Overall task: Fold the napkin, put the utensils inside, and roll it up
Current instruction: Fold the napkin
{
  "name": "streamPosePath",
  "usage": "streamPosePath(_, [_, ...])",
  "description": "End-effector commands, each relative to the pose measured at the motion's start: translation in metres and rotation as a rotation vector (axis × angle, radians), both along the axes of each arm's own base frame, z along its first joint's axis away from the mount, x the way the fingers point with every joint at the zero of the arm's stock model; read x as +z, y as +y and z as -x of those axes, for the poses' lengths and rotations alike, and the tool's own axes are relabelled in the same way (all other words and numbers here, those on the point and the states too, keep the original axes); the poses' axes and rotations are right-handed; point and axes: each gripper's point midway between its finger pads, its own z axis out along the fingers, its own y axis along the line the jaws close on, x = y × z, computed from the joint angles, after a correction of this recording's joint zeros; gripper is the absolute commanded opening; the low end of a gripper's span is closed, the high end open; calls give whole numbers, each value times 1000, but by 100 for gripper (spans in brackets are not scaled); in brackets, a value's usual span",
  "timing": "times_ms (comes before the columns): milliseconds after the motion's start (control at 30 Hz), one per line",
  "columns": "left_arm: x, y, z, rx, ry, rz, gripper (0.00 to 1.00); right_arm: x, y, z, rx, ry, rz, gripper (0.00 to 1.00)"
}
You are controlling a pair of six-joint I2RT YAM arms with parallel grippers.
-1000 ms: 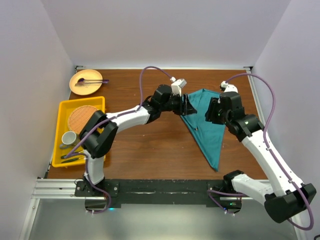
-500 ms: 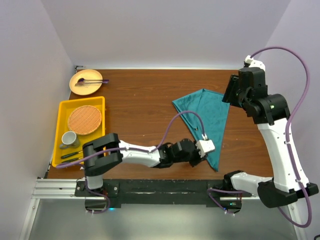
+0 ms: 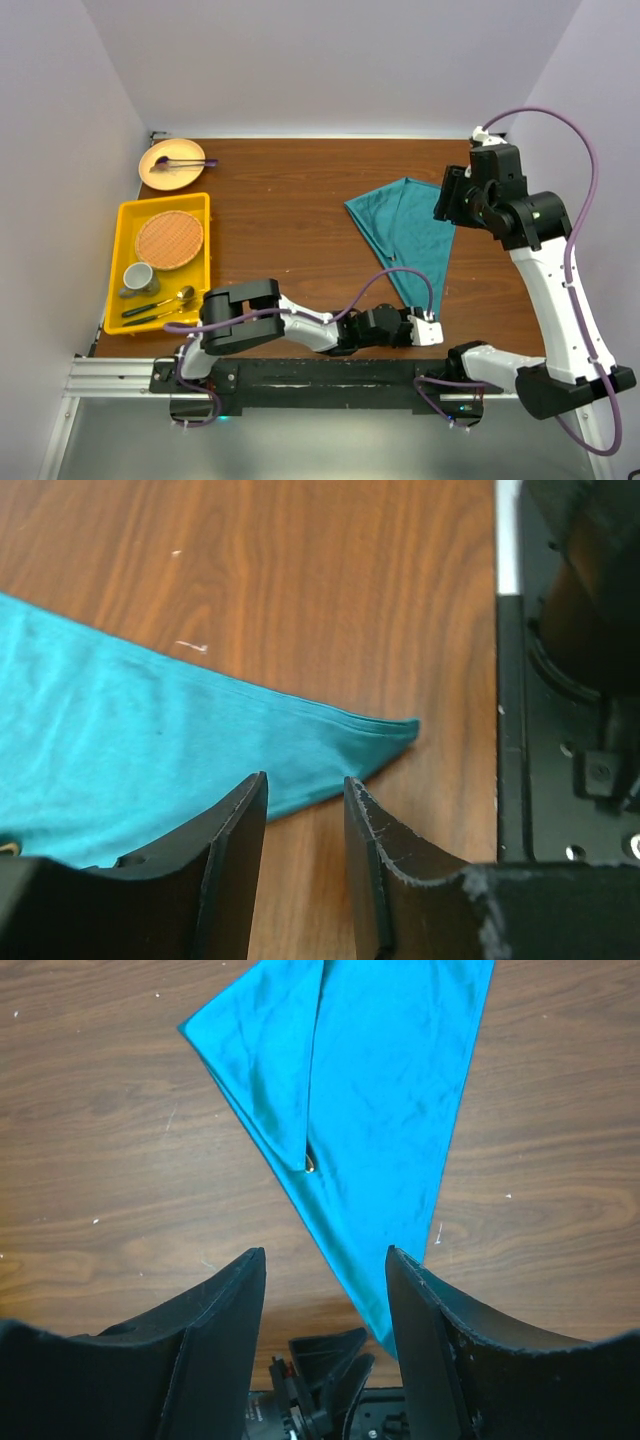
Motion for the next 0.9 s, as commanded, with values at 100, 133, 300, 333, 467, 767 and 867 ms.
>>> streamPosePath(100, [17,-26,24,-188,-33,56,47,16,-1,12,38,-47,-6,56])
streamPosePath(133, [8,-27,25,-192,-25,33,48,17,-1,12,38,-55,-11,56])
streamPosePath(300, [3,-34,28,-206,-32,25,49,15,1,13,48,-50,-16,56])
streamPosePath(333, [-2,-35,29,-206,-34,15,49,14,1,13,49,-47,-17,56])
streamPosePath(467, [-11,-37,29,-214,-37,-7,48,18,4,14,61,-59,-30,56])
streamPosePath(767, [-28,-40,30,-204,-39,-31,42,14,4,15,63,-47,-30,56])
streamPosePath(867, [-31,-39,23,-172,-54,-33,32,13,4,16,64,-48,-30,56])
